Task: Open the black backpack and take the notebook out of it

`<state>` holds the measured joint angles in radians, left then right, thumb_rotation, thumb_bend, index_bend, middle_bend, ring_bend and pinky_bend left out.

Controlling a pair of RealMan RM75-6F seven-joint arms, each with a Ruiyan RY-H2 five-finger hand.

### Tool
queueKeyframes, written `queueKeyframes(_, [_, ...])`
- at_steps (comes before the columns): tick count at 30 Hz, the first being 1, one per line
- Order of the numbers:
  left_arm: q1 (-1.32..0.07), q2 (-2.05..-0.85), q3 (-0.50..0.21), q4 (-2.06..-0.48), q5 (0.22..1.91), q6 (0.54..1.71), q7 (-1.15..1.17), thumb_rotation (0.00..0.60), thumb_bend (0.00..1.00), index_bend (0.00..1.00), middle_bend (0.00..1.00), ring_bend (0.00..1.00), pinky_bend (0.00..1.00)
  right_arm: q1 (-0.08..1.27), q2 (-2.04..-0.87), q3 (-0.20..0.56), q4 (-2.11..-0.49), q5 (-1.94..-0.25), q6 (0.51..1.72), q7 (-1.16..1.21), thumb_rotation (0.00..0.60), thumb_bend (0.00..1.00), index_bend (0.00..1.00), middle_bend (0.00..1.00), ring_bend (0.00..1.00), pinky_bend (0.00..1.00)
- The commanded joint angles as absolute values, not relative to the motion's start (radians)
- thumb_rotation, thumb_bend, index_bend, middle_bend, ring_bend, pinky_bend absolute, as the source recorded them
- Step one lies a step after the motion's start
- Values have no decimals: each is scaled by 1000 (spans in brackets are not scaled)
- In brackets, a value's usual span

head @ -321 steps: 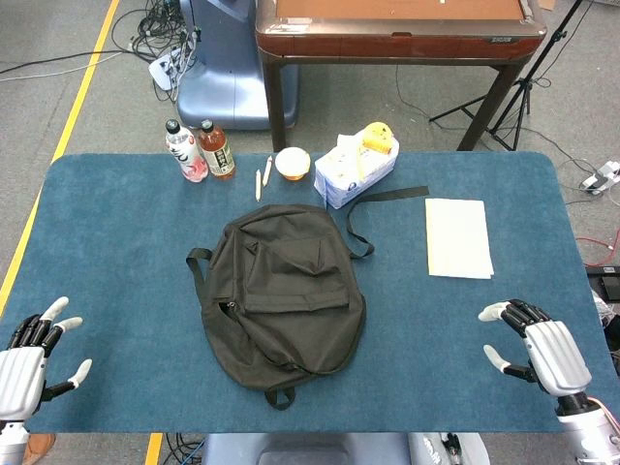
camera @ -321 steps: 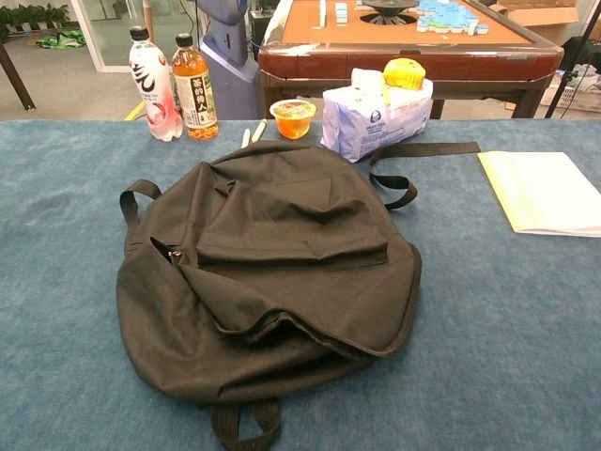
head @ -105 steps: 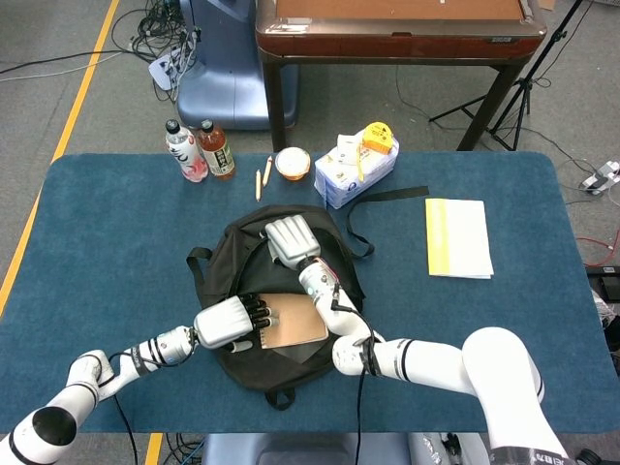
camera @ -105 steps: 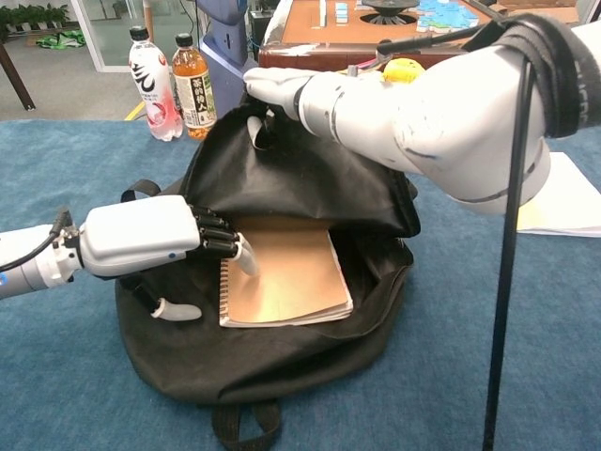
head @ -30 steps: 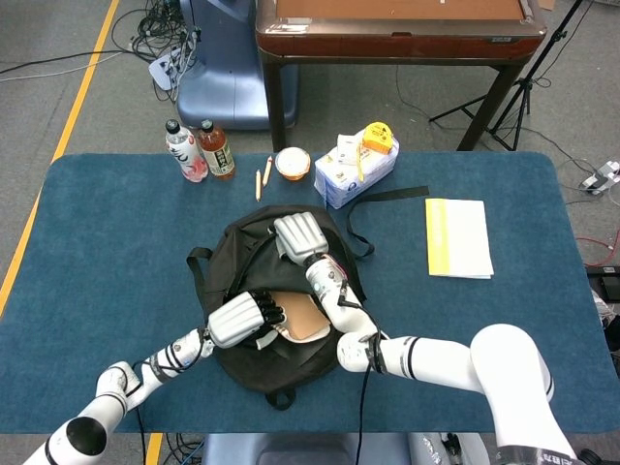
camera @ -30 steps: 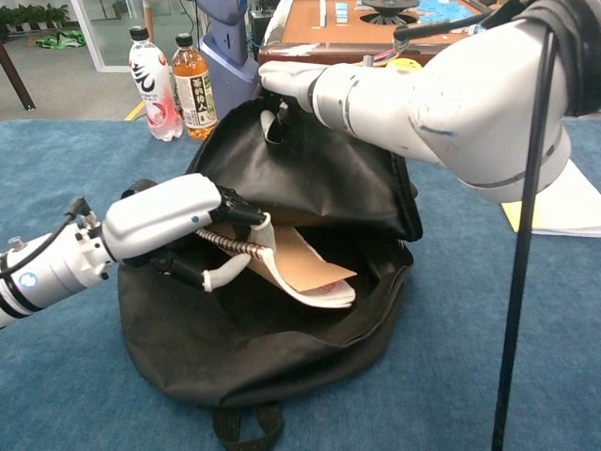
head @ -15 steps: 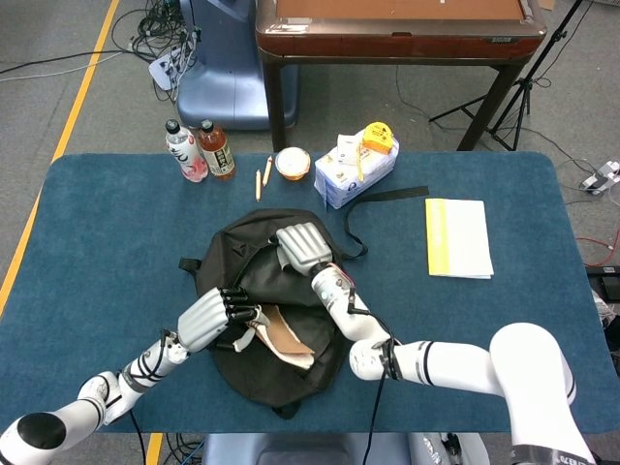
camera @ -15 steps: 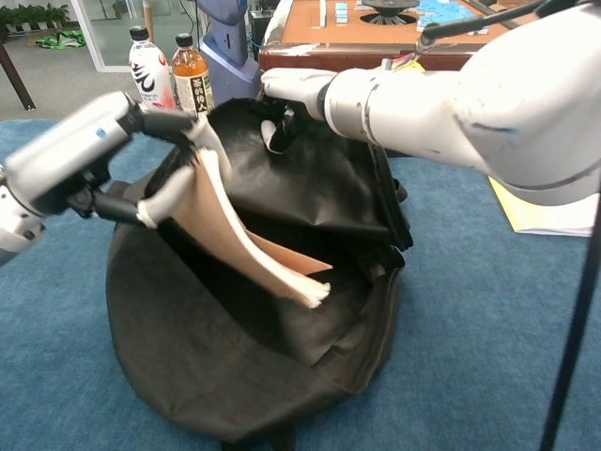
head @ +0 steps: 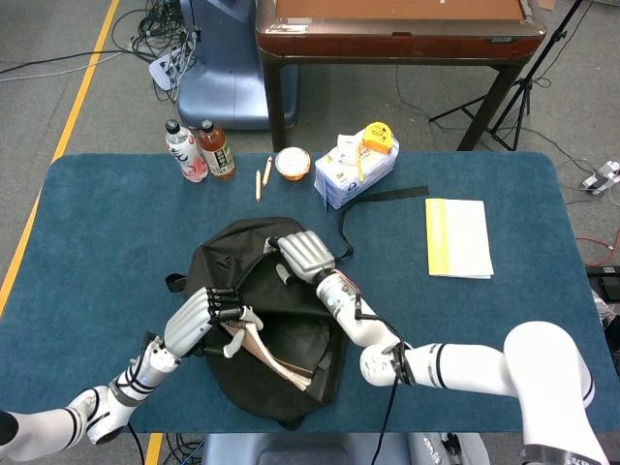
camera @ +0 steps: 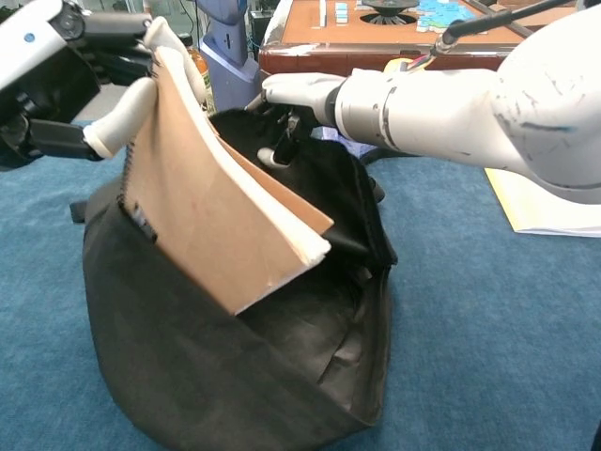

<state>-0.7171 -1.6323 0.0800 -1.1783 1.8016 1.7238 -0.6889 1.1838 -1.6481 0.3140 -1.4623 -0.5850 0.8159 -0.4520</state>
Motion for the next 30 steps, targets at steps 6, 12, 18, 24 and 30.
queueKeyframes(6, [-728,-1624,71,-1228,1828,1671,-725,600,531,678,792,671,535,1205,-1679,309,-1452,-580,834,-460,600,378,301,358,414,489])
queueKeyframes(12, [-729,-1585,34,-1248,1825,1668,-681,600,531,678,797,689,535,1193,-1650,311,-1495,-557,801,-426,600,348,222,323,378,464])
queueKeyframes(18, [-719,-1525,11,-1266,1815,1667,-667,600,532,687,805,689,535,1170,-1582,309,-1564,-541,733,-362,600,323,127,285,357,464])
queueKeyframes(24, [-713,-1481,-11,-1264,1803,1652,-623,600,531,681,802,688,535,1110,-1496,357,-1659,-604,676,-222,600,323,104,281,353,465])
queueKeyframes(30, [-726,-1453,-73,-1242,1740,1602,-583,600,523,674,796,682,535,1006,-1380,347,-1783,-774,794,-180,600,317,97,280,353,465])
